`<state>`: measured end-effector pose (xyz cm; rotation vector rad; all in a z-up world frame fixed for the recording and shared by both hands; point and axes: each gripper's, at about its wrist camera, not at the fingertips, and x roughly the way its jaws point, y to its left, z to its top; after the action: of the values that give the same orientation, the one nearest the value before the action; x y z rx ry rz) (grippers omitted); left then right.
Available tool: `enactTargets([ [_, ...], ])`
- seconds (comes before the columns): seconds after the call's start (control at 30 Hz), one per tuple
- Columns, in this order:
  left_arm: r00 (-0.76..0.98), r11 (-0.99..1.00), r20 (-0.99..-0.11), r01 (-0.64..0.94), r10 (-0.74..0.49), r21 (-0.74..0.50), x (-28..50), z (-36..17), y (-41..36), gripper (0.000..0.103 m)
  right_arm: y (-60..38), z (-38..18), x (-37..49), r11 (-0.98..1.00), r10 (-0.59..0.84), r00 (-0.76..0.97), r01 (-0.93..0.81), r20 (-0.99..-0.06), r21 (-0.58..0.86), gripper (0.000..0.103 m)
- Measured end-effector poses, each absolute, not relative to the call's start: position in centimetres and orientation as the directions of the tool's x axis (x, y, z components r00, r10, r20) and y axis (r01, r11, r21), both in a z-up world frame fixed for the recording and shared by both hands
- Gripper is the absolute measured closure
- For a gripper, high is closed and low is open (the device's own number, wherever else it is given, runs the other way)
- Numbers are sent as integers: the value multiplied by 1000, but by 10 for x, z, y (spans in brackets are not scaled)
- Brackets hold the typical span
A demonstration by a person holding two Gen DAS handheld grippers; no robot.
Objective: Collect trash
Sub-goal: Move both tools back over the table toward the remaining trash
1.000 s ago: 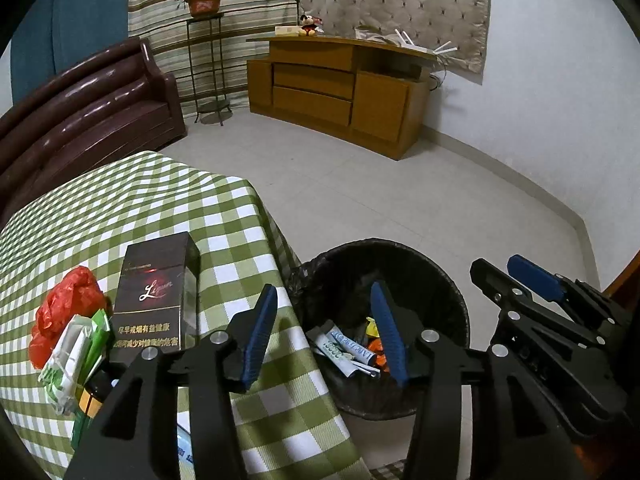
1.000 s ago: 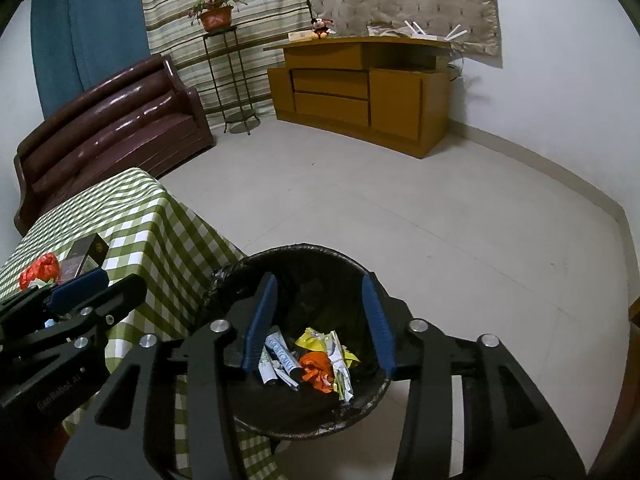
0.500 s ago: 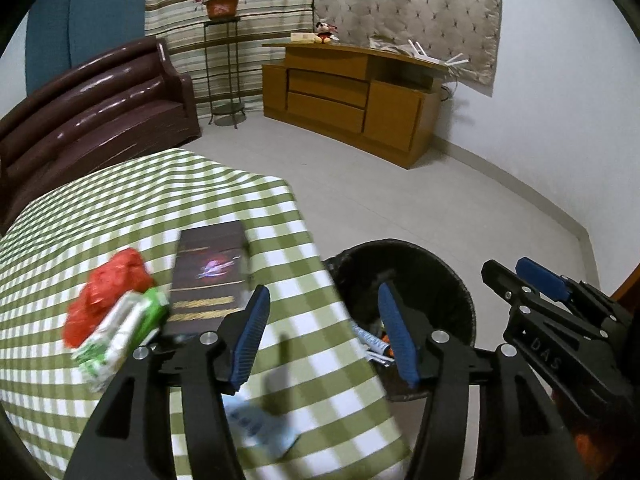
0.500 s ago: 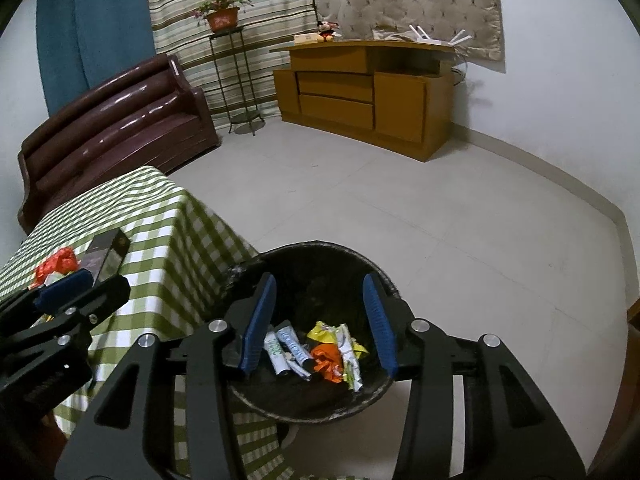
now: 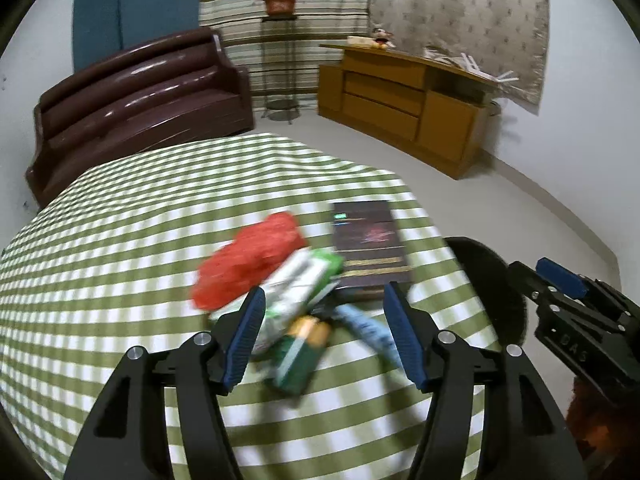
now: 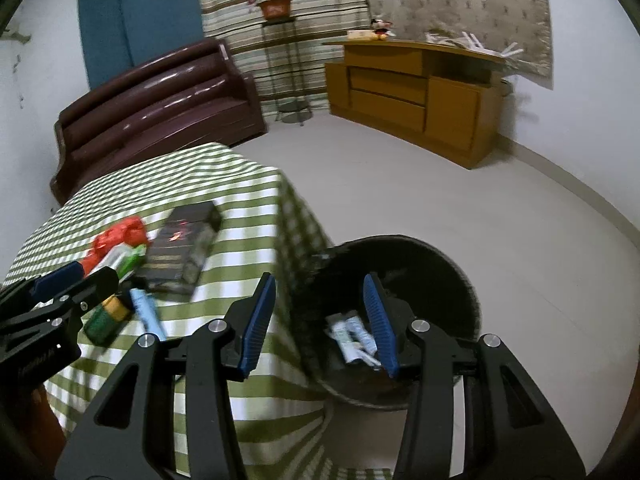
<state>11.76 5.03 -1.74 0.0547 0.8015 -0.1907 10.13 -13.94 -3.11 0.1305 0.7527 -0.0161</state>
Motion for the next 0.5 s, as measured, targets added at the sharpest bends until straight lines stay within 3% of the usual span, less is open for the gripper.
enactTargets([
  [0.5,662,997,-746,76,-73,-30,107,-28,120,43,-66,-32,99,991,133,687,-91,-715,97,58],
])
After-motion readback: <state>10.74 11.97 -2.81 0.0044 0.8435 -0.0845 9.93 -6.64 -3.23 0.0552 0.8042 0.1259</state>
